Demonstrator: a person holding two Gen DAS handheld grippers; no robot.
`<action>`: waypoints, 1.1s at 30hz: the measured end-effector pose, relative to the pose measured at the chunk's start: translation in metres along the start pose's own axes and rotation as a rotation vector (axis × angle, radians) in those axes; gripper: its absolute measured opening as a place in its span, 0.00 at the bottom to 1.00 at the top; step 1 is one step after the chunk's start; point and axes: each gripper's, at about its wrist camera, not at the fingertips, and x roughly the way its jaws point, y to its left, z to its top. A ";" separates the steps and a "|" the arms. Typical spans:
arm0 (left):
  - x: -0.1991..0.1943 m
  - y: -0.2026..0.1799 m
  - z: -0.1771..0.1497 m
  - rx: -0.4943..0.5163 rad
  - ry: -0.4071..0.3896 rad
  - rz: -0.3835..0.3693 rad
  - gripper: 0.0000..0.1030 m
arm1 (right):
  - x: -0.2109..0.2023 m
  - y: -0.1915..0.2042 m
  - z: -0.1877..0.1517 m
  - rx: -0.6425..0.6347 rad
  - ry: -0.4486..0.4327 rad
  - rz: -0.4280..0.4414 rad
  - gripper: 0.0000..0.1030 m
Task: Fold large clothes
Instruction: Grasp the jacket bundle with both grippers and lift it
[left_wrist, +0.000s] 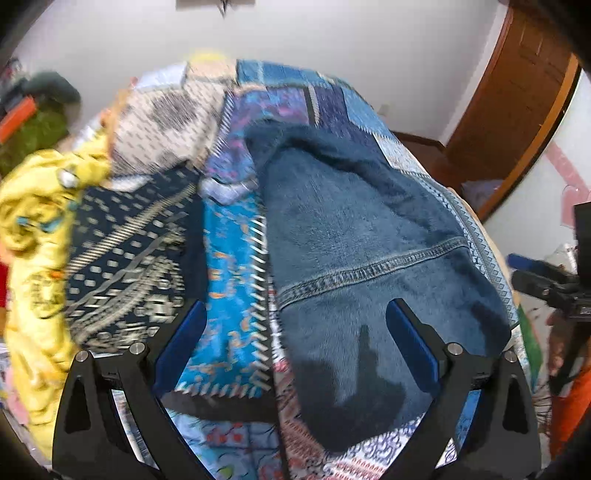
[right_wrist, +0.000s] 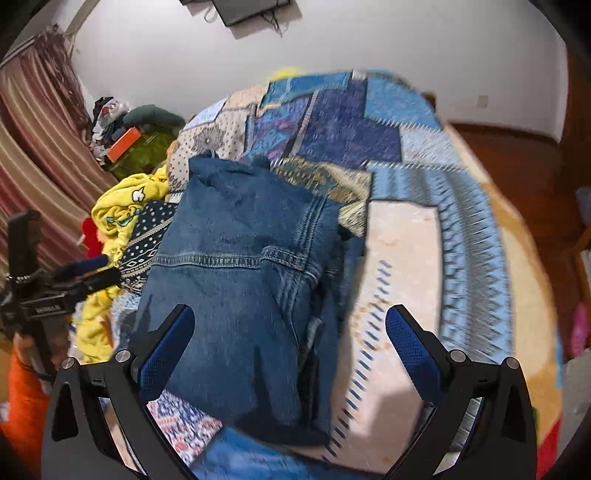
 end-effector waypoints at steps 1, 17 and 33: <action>0.010 0.002 0.002 -0.013 0.027 -0.020 0.95 | 0.011 -0.002 0.003 0.015 0.027 0.011 1.00; 0.118 0.022 0.013 -0.268 0.258 -0.357 0.98 | 0.119 -0.051 0.012 0.253 0.252 0.331 0.86; 0.037 -0.003 0.021 -0.197 0.088 -0.309 0.50 | 0.059 0.000 0.029 0.224 0.165 0.286 0.33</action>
